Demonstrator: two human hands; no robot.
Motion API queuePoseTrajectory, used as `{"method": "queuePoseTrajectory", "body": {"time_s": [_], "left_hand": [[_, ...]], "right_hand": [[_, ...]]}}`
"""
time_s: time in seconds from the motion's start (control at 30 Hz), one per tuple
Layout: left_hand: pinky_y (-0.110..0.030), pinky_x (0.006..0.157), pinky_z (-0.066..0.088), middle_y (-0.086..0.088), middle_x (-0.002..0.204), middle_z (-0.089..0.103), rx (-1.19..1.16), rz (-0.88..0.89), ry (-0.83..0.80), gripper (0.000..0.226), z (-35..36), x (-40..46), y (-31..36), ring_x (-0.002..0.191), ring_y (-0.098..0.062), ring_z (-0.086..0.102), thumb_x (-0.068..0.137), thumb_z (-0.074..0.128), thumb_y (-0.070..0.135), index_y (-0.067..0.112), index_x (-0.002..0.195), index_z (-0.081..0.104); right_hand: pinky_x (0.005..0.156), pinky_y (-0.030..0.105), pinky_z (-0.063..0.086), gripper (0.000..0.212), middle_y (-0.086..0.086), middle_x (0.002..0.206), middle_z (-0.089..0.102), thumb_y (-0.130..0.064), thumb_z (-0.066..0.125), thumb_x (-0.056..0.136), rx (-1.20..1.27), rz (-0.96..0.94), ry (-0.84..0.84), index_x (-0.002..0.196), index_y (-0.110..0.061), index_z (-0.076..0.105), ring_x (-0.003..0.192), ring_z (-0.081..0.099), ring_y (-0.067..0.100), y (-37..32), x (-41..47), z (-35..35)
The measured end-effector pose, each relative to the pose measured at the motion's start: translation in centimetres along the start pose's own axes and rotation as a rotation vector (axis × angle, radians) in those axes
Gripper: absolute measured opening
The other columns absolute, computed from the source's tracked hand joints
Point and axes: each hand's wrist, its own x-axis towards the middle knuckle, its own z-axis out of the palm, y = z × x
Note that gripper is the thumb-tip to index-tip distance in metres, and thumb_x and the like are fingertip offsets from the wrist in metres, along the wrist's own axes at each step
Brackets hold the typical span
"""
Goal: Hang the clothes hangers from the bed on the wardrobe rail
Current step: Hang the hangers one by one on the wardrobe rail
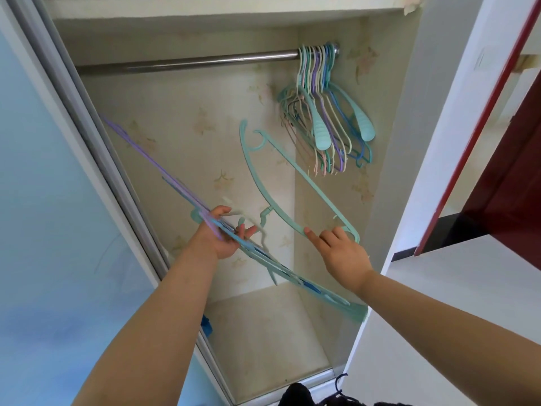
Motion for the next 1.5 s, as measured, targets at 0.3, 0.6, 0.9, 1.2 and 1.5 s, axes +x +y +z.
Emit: {"method": "queuePoseTrajectory", "body": {"time_s": [0.3, 0.6, 0.9, 1.2, 1.5], "left_hand": [[-0.019, 0.043, 0.048, -0.026, 0.112, 0.063, 0.202, -0.088, -0.277, 0.052, -0.8, -0.1, 0.1, 0.072, -0.026, 0.070, 0.059, 0.082, 0.025, 0.006, 0.100, 0.057], [-0.019, 0.040, 0.047, -0.019, 0.116, 0.066, 0.433, 0.015, -0.295, 0.052, 1.2, -1.3, 1.1, 0.079, -0.020, 0.070, 0.054, 0.085, 0.028, 0.006, 0.095, 0.061], [-0.021, 0.045, 0.052, -0.026, 0.111, 0.064, 0.285, 0.039, -0.273, 0.043, 1.1, -1.8, 0.6, 0.082, -0.027, 0.070, 0.059, 0.082, 0.024, 0.006, 0.088, 0.056], [-0.055, 0.075, 0.055, -0.015, 0.066, 0.063, 0.310, 0.288, -0.119, 0.016, 3.6, -1.8, 0.9, 0.102, -0.040, 0.063, 0.090, 0.061, 0.014, 0.005, 0.080, 0.053], [-0.056, 0.084, 0.053, -0.018, 0.093, 0.060, 0.305, 0.255, -0.156, 0.015, 4.4, -2.5, 1.4, 0.106, -0.035, 0.065, 0.087, 0.065, 0.011, 0.003, 0.096, 0.057]], "right_hand": [[0.036, 0.035, 0.049, 0.054, 0.002, 0.077, 0.059, -0.008, 0.079, 0.073, 0.154, 0.036, 0.118, 0.124, -0.016, 0.064, 0.072, 0.059, 0.028, 1.7, 0.8, 0.3], [0.034, 0.035, 0.048, 0.046, 0.002, 0.073, 0.059, -0.010, 0.079, 0.073, 0.190, 0.055, 0.091, 0.117, -0.017, 0.068, 0.073, 0.061, 0.030, 1.0, 1.6, -0.4], [0.082, 0.036, 0.049, 0.043, 0.006, 0.110, 0.059, -0.024, 0.044, 0.099, 0.516, 0.336, -0.130, 0.141, -0.028, 0.044, 0.109, 0.053, 0.027, 0.5, 2.5, -1.8], [0.040, 0.011, 0.040, 0.036, 0.007, 0.086, 0.055, -0.008, 0.050, 0.097, 1.225, 0.641, 0.088, 0.133, -0.006, 0.053, 0.055, 0.044, 0.009, 0.6, 12.6, -10.5], [0.053, 0.028, 0.044, 0.028, 0.016, 0.088, 0.060, 0.000, 0.051, 0.091, 1.178, 0.625, 0.209, 0.117, 0.003, 0.062, 0.060, 0.050, 0.022, 2.9, 22.9, -16.7]]}}
